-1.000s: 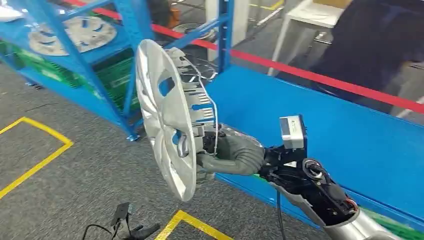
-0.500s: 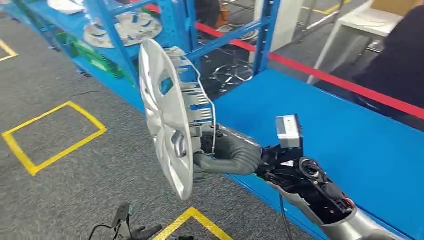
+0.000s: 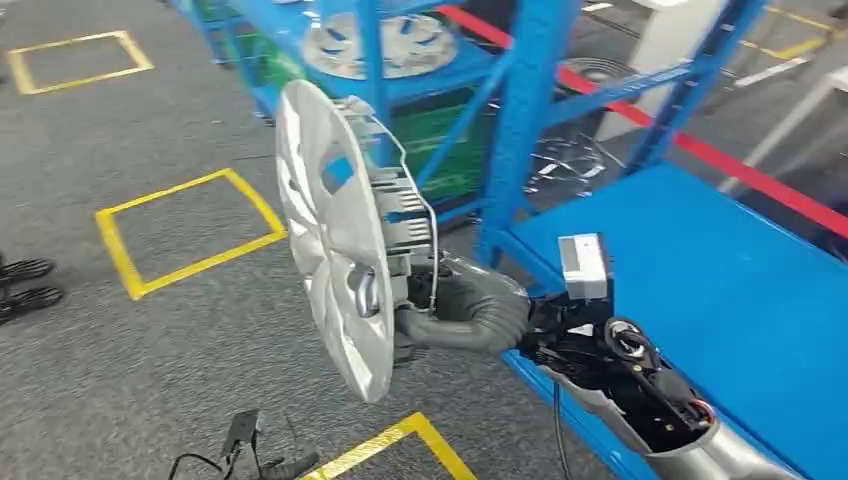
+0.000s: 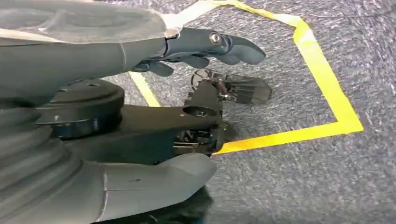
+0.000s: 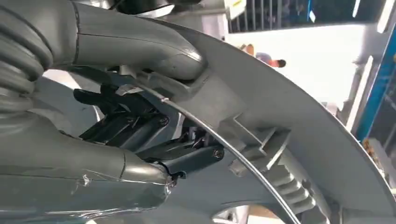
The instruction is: Take the parts from the cabinet and place them on the table.
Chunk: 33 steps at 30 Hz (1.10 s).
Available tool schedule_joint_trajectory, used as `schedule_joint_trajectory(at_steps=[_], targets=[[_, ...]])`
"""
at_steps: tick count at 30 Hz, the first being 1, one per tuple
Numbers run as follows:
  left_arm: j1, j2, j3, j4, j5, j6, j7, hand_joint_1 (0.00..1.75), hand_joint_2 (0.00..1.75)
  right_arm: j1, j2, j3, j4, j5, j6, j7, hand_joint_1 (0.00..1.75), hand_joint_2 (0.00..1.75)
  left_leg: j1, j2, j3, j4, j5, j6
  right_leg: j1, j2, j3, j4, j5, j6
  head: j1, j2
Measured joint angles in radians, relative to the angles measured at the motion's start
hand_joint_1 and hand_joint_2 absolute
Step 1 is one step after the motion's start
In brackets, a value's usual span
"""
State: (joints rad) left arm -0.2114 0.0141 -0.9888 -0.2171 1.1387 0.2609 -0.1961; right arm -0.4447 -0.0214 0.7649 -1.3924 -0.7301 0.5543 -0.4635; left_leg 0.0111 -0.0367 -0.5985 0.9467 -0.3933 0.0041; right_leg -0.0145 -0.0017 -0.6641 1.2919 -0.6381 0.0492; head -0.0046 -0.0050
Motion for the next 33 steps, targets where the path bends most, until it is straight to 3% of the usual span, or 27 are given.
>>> schedule_joint_trajectory(at_steps=[1,2,3,4,5,6,9,10,11,12,13,15,16,17,19,20,21,22,23,25,26,27,28,30,31,32,33], targets=[[0.001,0.000,0.000,0.000,0.000,0.000,0.001,0.00,1.75,0.003,0.000,0.000,0.001,0.000,0.001,0.000,1.75,1.75,-0.001,-0.018,0.001,0.001,0.000,0.000,0.000,0.000,-0.009,0.003,0.018,-0.002,0.000,0.000],[0.001,0.000,0.000,0.000,0.000,0.000,0.001,0.00,1.75,0.003,0.000,0.000,0.001,0.000,0.002,0.000,1.75,1.75,-0.001,-0.036,0.002,0.002,0.000,0.000,0.000,0.001,0.008,-0.047,0.058,-0.005,0.002,0.000],[0.001,0.000,0.000,0.000,0.000,0.000,0.001,0.00,1.75,0.002,0.000,0.000,0.002,0.000,0.003,0.000,1.75,1.75,0.000,-0.055,0.003,0.005,-0.001,-0.001,0.000,0.009,0.046,-0.141,0.116,-0.009,0.005,0.000],[0.001,0.000,0.000,0.000,0.000,0.000,0.001,0.00,1.75,0.000,0.000,0.000,0.002,0.000,0.005,-0.002,1.75,1.75,0.000,-0.069,0.004,0.007,-0.002,-0.002,-0.002,0.028,0.084,-0.232,0.165,-0.012,0.007,0.000],[0.001,0.000,0.000,0.000,0.000,0.000,0.001,0.00,1.75,-0.003,0.000,0.000,0.002,0.000,0.010,-0.002,1.75,1.75,0.002,-0.082,0.003,0.009,-0.003,-0.004,-0.004,0.081,0.112,-0.310,0.188,-0.017,0.009,0.000],[-0.002,-0.001,0.000,0.000,-0.001,0.000,0.002,0.00,1.75,-0.004,0.000,0.000,0.003,0.000,0.012,-0.003,1.75,1.75,-0.004,-0.092,-0.004,0.015,-0.003,-0.011,-0.010,0.109,0.121,-0.327,0.181,-0.019,0.006,0.000],[0.006,0.000,0.000,0.000,-0.004,0.000,0.005,0.00,1.75,-0.009,0.000,0.000,0.003,0.000,0.018,-0.003,1.75,1.75,0.012,-0.129,-0.012,0.002,0.008,-0.033,0.001,0.078,0.122,-0.328,0.181,-0.026,0.014,0.000],[0.007,0.003,0.000,0.000,-0.005,0.000,0.006,0.00,1.75,-0.010,0.002,0.000,0.003,0.000,0.019,-0.004,1.75,1.75,0.006,-0.132,-0.014,0.002,0.009,-0.039,-0.013,0.060,0.132,-0.345,0.189,-0.036,0.009,0.000],[0.008,0.002,0.000,0.000,-0.005,0.000,0.006,0.00,1.75,-0.011,0.003,0.000,0.003,0.000,0.019,-0.004,1.75,1.75,0.003,-0.067,-0.022,0.027,-0.006,-0.037,-0.009,0.045,0.140,-0.354,0.194,-0.040,0.009,0.000],[0.006,0.002,0.000,0.000,-0.006,0.000,0.007,0.00,1.75,-0.012,0.004,-0.001,0.003,-0.001,0.019,-0.007,1.75,1.75,0.003,-0.015,-0.050,0.082,-0.041,-0.039,-0.007,0.033,0.141,-0.357,0.195,-0.046,-0.004,0.000],[0.003,0.002,0.000,0.000,-0.008,0.000,0.007,0.00,1.75,-0.012,0.004,-0.001,0.003,-0.002,0.020,-0.009,1.75,1.75,0.004,0.013,-0.092,0.168,-0.084,-0.043,-0.004,0.016,0.141,-0.357,0.194,-0.047,-0.011,0.000],[0.003,0.002,0.000,0.000,-0.010,0.000,0.007,0.00,1.75,-0.009,0.004,-0.001,0.004,-0.002,0.020,-0.009,1.75,1.75,0.007,0.027,-0.173,0.327,-0.143,-0.051,-0.002,-0.019,0.140,-0.357,0.191,-0.049,-0.014,0.000],[0.004,0.001,0.000,0.000,-0.010,0.000,0.008,0.00,1.75,-0.009,0.004,0.000,0.004,-0.002,0.020,-0.009,1.75,1.75,0.008,0.028,-0.181,0.342,-0.139,-0.054,-0.002,-0.034,0.140,-0.357,0.190,-0.048,-0.018,0.000],[0.005,0.001,0.000,0.000,-0.010,0.000,0.008,0.00,1.75,-0.009,0.004,0.000,0.006,-0.002,0.020,-0.009,1.75,1.75,0.010,0.029,-0.163,0.305,-0.113,-0.056,-0.002,-0.047,0.141,-0.357,0.188,-0.047,-0.021,0.000],[0.005,0.002,0.000,0.000,-0.012,0.000,0.008,0.00,1.75,-0.010,0.005,0.000,0.006,-0.002,0.022,-0.009,1.75,1.75,0.012,0.050,-0.061,0.121,-0.031,-0.056,-0.003,-0.072,0.146,-0.356,0.183,-0.039,-0.029,0.000],[0.004,0.002,0.000,0.000,-0.012,0.000,0.008,0.00,1.75,-0.010,0.005,0.000,0.006,-0.002,0.023,-0.009,1.75,1.75,0.012,0.102,-0.003,0.022,-0.002,-0.056,-0.001,-0.082,0.151,-0.354,0.177,-0.032,-0.033,0.000],[0.001,-0.001,0.000,0.000,-0.012,-0.001,0.008,0.00,1.75,-0.010,0.005,0.000,0.006,-0.002,0.024,-0.009,1.75,1.75,0.001,0.121,0.003,0.006,-0.012,-0.052,0.010,-0.089,0.150,-0.351,0.172,-0.025,-0.042,0.000],[0.001,-0.001,0.000,0.000,-0.012,-0.001,0.008,0.00,1.75,-0.011,0.005,0.000,0.006,-0.002,0.025,-0.007,1.75,1.75,0.002,0.096,0.000,0.005,-0.008,-0.041,0.008,-0.095,0.152,-0.351,0.170,-0.022,-0.029,0.000],[0.002,-0.001,0.000,0.000,-0.012,-0.001,0.008,0.00,1.75,-0.011,0.006,0.000,0.006,-0.003,0.028,-0.007,1.75,1.75,0.000,0.088,-0.001,0.007,-0.011,-0.035,0.011,-0.105,0.156,-0.351,0.168,-0.017,-0.023,0.000],[0.005,0.000,0.000,0.000,-0.012,-0.001,0.008,0.00,1.75,-0.012,0.008,0.000,0.006,-0.003,0.031,-0.005,1.75,1.75,-0.002,0.064,0.000,0.006,-0.012,-0.020,0.003,-0.124,0.164,-0.352,0.161,-0.005,-0.021,0.000],[0.006,-0.001,0.000,0.000,-0.012,-0.001,0.007,0.00,1.75,-0.012,0.008,0.001,0.006,-0.003,0.031,-0.003,1.75,1.75,0.002,0.052,0.005,0.002,-0.011,-0.015,-0.004,-0.084,0.163,-0.335,0.144,0.002,-0.018,0.000],[0.003,-0.001,0.000,0.000,-0.012,0.000,0.007,0.00,1.75,-0.012,0.008,0.001,0.006,-0.004,0.032,-0.002,1.75,1.75,0.002,0.042,0.006,0.002,-0.011,-0.007,-0.004,-0.039,0.142,-0.288,0.114,0.001,-0.018,0.000],[0.001,0.000,0.000,0.000,-0.012,0.000,0.007,0.00,1.75,-0.012,0.008,0.001,0.006,-0.006,0.033,-0.003,1.75,1.75,0.002,0.031,0.007,0.002,-0.011,-0.001,-0.004,-0.016,0.100,-0.202,0.071,-0.002,-0.010,0.000],[0.002,-0.002,0.000,0.000,-0.011,0.000,0.006,0.00,1.75,-0.009,0.008,0.001,0.007,-0.011,0.034,-0.003,1.75,1.75,-0.002,0.004,0.007,0.003,-0.012,0.002,0.000,-0.001,0.011,-0.028,0.006,-0.003,0.000,0.000],[0.003,-0.003,0.000,0.000,-0.010,0.000,0.006,0.00,1.75,-0.007,0.008,0.002,0.007,-0.011,0.035,-0.003,1.75,1.75,-0.005,-0.011,0.007,0.003,-0.013,0.003,0.000,0.000,-0.018,0.015,0.004,-0.005,0.002,0.000],[0.004,-0.002,0.000,0.000,-0.009,0.000,0.005,0.00,1.75,-0.007,0.008,0.002,0.009,-0.012,0.036,-0.003,1.75,1.75,-0.006,-0.031,0.008,0.004,-0.013,0.003,0.000,0.001,-0.019,-0.003,0.034,-0.010,0.003,0.000],[0.004,-0.002,0.000,0.000,-0.008,0.000,0.005,0.00,1.75,-0.008,0.008,0.002,0.009,-0.012,0.037,-0.003,1.75,1.75,-0.006,-0.047,0.010,0.005,-0.013,0.003,0.002,0.003,0.005,-0.068,0.083,-0.015,0.003,0.000]])
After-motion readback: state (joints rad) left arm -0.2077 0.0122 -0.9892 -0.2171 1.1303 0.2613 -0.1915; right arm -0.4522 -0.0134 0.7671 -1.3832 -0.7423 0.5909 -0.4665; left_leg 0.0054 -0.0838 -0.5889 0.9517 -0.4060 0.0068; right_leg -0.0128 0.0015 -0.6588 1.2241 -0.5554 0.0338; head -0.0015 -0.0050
